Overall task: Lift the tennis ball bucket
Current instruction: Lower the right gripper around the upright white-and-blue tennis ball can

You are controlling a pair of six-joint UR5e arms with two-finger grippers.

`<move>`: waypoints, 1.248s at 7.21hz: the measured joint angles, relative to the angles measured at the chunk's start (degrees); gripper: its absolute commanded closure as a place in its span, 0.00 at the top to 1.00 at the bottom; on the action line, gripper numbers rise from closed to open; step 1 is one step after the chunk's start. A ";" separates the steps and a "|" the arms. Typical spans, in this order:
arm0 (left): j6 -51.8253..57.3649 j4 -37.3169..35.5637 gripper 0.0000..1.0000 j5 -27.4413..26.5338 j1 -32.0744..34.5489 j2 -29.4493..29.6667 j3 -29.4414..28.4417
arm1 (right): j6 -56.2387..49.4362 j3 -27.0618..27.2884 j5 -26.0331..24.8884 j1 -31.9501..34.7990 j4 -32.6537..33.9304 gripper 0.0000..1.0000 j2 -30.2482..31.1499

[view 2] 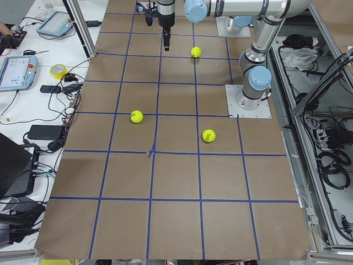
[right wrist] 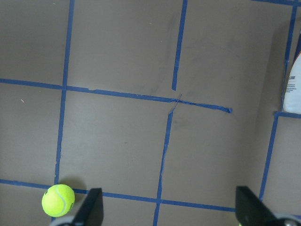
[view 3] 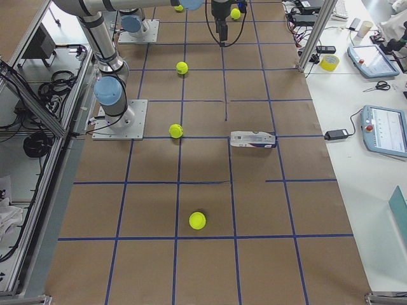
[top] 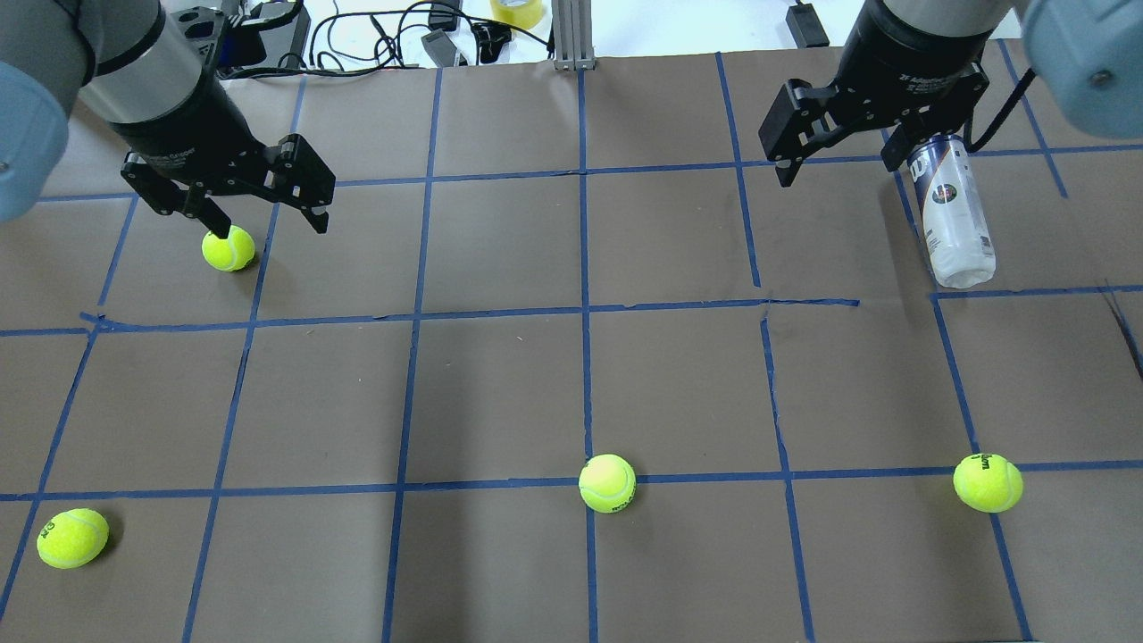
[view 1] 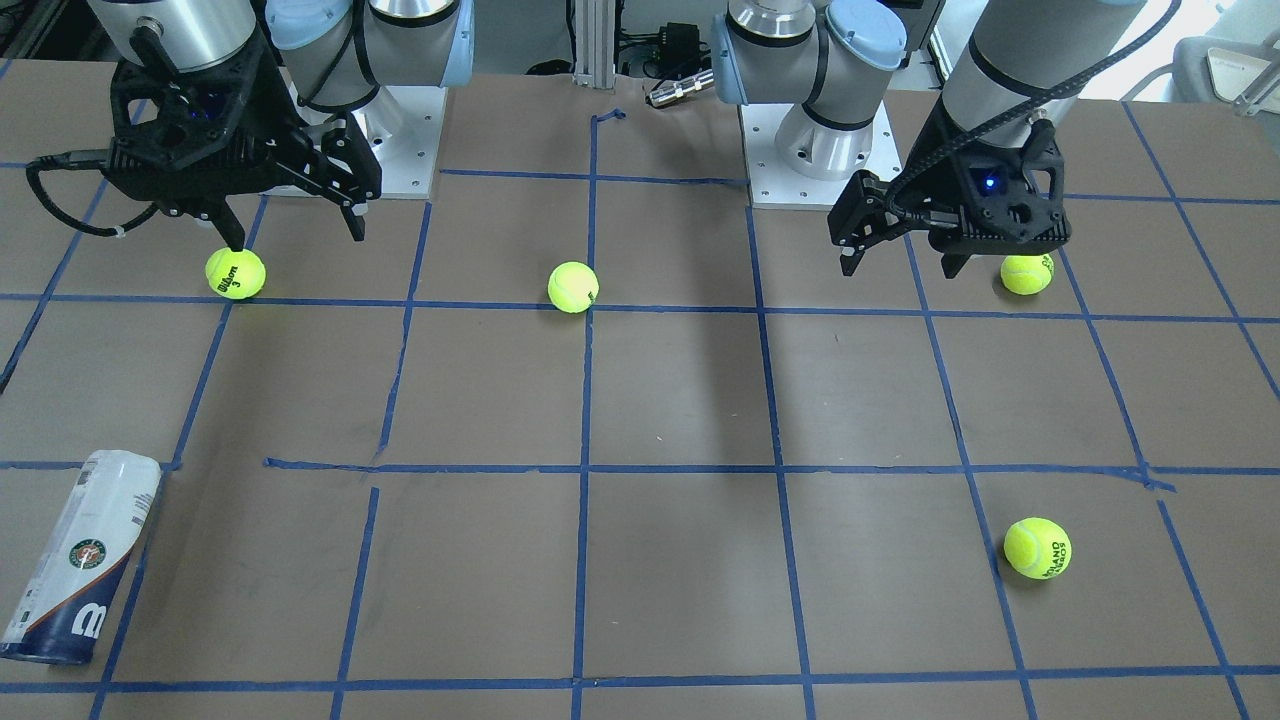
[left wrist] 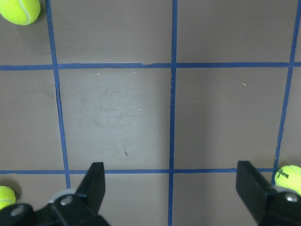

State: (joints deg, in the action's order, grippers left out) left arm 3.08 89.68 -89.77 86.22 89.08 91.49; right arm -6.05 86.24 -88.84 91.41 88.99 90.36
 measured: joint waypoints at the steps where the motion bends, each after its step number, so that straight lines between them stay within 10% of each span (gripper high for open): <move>1: 0.00 -0.02 1.00 0.00 0.00 0.02 0.00 | -0.03 0.01 0.09 0.00 0.02 1.00 -0.06; 9: 0.04 0.19 1.00 -0.15 0.00 -0.09 0.09 | -0.26 1.10 -0.20 -5.04 0.52 1.00 -1.64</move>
State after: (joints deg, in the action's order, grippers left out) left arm 3.12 89.87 -89.91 86.22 88.99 91.58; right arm -6.32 87.34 -89.04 86.37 89.51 88.72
